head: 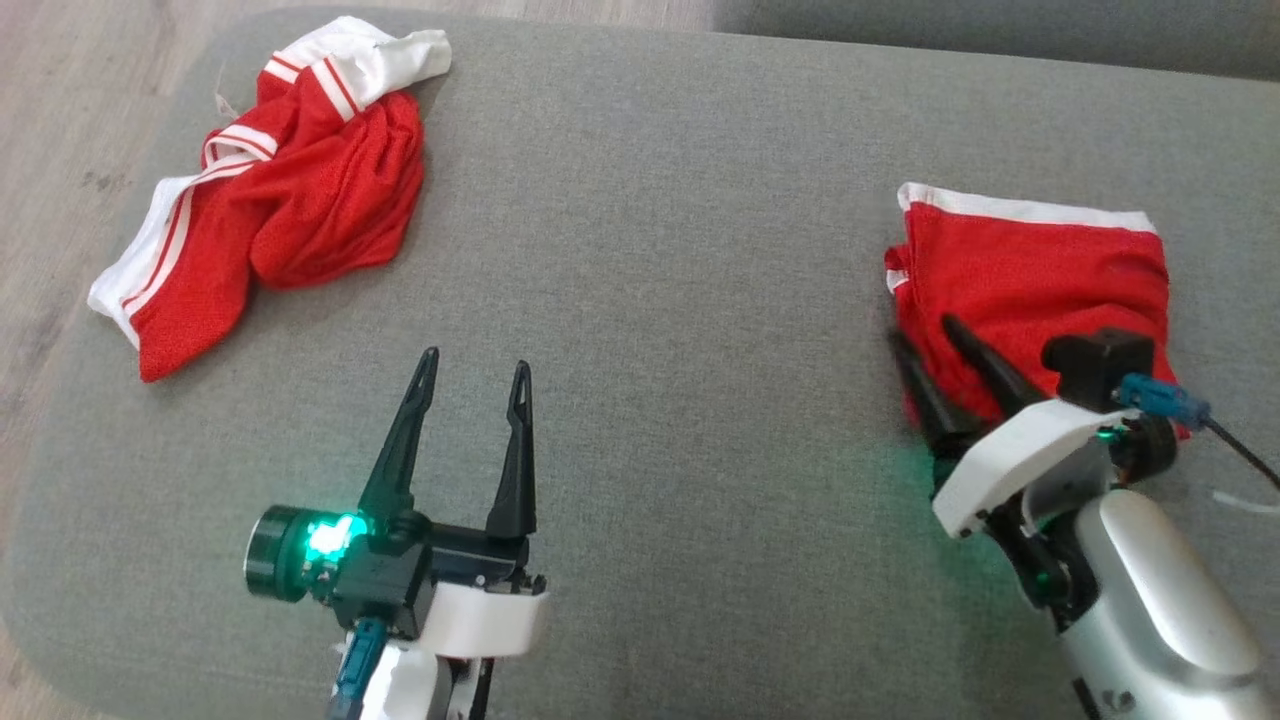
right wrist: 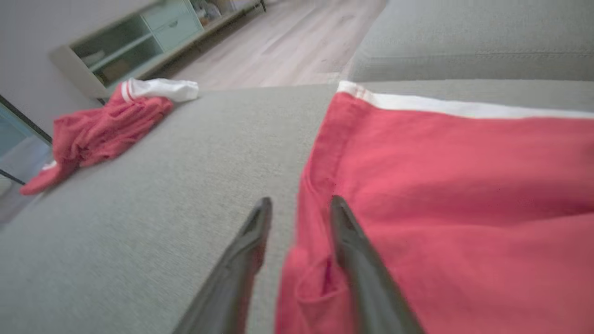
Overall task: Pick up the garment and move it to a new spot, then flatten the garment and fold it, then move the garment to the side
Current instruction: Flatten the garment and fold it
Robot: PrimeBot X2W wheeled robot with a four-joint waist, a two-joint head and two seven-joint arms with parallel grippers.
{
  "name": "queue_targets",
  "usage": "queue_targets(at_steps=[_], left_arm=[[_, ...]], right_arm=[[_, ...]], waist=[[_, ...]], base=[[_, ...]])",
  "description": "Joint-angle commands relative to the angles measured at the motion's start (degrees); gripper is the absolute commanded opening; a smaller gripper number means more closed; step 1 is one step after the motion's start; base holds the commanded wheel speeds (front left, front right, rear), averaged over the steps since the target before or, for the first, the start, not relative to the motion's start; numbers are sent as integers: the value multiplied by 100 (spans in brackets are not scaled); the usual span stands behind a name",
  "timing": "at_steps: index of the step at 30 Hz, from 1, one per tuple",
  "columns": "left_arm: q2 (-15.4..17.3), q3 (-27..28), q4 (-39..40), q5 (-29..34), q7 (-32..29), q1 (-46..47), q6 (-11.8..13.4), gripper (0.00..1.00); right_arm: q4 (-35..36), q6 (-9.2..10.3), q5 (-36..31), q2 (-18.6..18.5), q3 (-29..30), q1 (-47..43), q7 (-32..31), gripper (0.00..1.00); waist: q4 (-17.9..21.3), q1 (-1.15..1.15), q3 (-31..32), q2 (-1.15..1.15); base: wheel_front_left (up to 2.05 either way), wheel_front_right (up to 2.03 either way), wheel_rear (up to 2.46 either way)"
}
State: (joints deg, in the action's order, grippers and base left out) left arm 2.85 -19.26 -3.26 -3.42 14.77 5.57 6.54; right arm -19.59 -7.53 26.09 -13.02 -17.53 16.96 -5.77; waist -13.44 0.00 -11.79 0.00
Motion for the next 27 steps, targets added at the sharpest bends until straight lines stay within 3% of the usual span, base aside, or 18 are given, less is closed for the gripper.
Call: queue_targets(at_steps=[1,7,14,19,27], left_arm=[[9,153,191,-29,23,77,23,100],[7,344,271,-39,23,-125,89,100],[5,639,562,-41,23,-630,224,100],[5,810,768,-39,23,-1160,329,100],[4,858,836,55,23,-1640,314,100]], right_arm=[[247,4,84,48,-80,73,153,100],[566,4,396,169,138,-337,1061,100],[687,4,-162,182,716,-1200,1937,100],[704,4,-925,277,1074,-1763,2069,100],[1044,4,-1277,575,1314,-2231,2076,100]], waist=[[10,0,33,0],[176,0,293,0],[427,0,660,0],[576,0,923,0],[642,0,1171,0]], base=[[0,0,0],[0,0,0],[0,0,0],[0,0,0],[0,0,0]])
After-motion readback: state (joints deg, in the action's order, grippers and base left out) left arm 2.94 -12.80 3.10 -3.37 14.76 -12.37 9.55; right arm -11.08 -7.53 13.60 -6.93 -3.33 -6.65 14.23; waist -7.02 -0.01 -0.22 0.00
